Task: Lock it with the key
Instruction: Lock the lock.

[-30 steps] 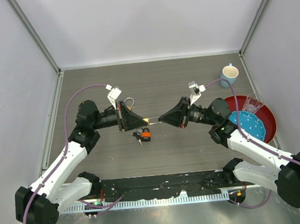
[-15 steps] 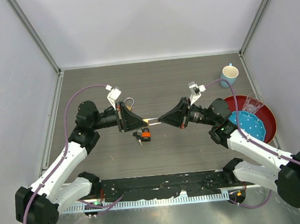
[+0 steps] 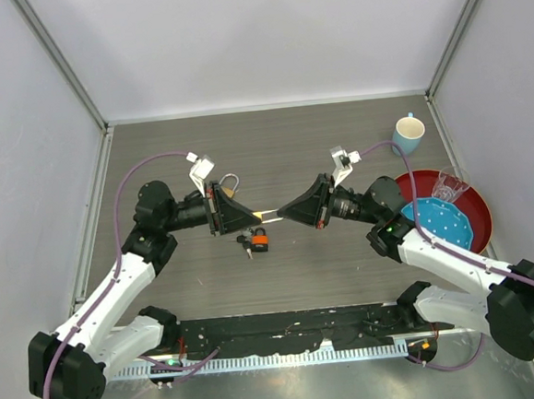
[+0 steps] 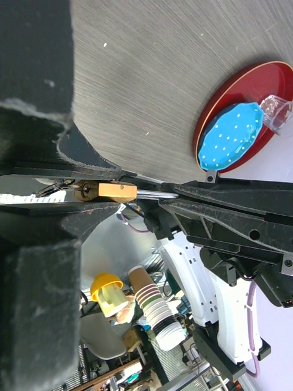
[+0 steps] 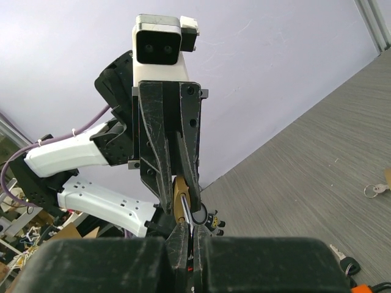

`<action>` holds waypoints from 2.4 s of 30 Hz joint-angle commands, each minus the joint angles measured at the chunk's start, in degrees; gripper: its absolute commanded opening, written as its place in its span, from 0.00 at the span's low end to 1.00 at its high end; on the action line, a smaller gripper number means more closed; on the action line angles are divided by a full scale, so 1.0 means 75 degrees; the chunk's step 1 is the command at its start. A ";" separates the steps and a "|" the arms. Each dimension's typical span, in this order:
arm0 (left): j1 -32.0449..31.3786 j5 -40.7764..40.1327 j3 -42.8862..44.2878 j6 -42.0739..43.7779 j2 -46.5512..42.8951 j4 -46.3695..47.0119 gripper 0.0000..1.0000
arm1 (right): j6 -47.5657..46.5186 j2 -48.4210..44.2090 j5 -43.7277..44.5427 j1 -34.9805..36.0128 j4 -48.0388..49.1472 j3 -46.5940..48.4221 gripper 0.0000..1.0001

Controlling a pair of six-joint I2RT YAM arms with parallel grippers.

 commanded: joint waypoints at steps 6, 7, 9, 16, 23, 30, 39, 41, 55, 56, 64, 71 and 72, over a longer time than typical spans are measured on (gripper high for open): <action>-0.0285 -0.0196 -0.0068 -0.0102 0.0318 0.0964 0.00 | 0.0013 0.0316 0.0189 0.0542 0.0680 0.0395 0.02; -0.0320 -0.0208 -0.0079 -0.0148 0.0342 0.1127 0.00 | -0.0011 0.0398 0.0201 0.0611 0.0668 0.0430 0.02; -0.0426 -0.0277 -0.0056 -0.0184 0.0412 0.1152 0.00 | -0.0081 0.0492 0.0236 0.0682 0.0668 0.0466 0.02; -0.0555 -0.0289 0.0073 0.0166 0.0414 0.0594 0.00 | -0.0432 0.0435 0.0423 0.0800 0.0202 0.0582 0.02; -0.0543 -0.0583 0.0448 0.1526 0.0085 -0.1612 0.00 | -0.1381 0.0094 0.0646 0.0718 -0.1651 0.1332 0.01; -0.0555 -0.0325 0.0261 0.1328 0.0143 -0.1533 0.00 | -0.1839 0.0269 0.0541 0.0484 -0.2706 0.2210 0.02; -0.0871 -0.0324 -0.0349 0.0578 0.0143 -0.0396 0.00 | -0.1418 0.1242 0.0154 0.0389 -0.2556 0.3266 0.02; -0.0988 -0.0395 -0.0465 0.0380 0.0213 0.0024 0.00 | -0.1161 0.1465 0.0119 0.0389 -0.2264 0.3313 0.02; -0.1129 -0.2104 -0.0723 0.0097 -0.0231 0.0449 0.00 | -0.1757 0.0540 0.1231 0.0366 -0.2930 0.2646 0.46; -0.1118 -0.2152 -0.0747 0.0074 -0.0313 0.0542 0.00 | -0.1769 0.0482 0.1337 0.0355 -0.2930 0.2553 0.49; -0.1118 -0.1989 -0.0818 -0.0090 -0.0337 0.0941 0.00 | -0.1652 0.0433 0.1010 0.0167 -0.2907 0.2411 0.72; -0.1118 -0.1790 -0.0771 -0.0219 -0.0267 0.1152 0.00 | -0.1113 0.0960 -0.0010 0.0190 -0.1901 0.2013 0.69; -0.1118 -0.1778 -0.0771 -0.0242 -0.0255 0.1164 0.00 | -0.0950 0.1008 -0.0068 0.0202 -0.1783 0.1978 0.68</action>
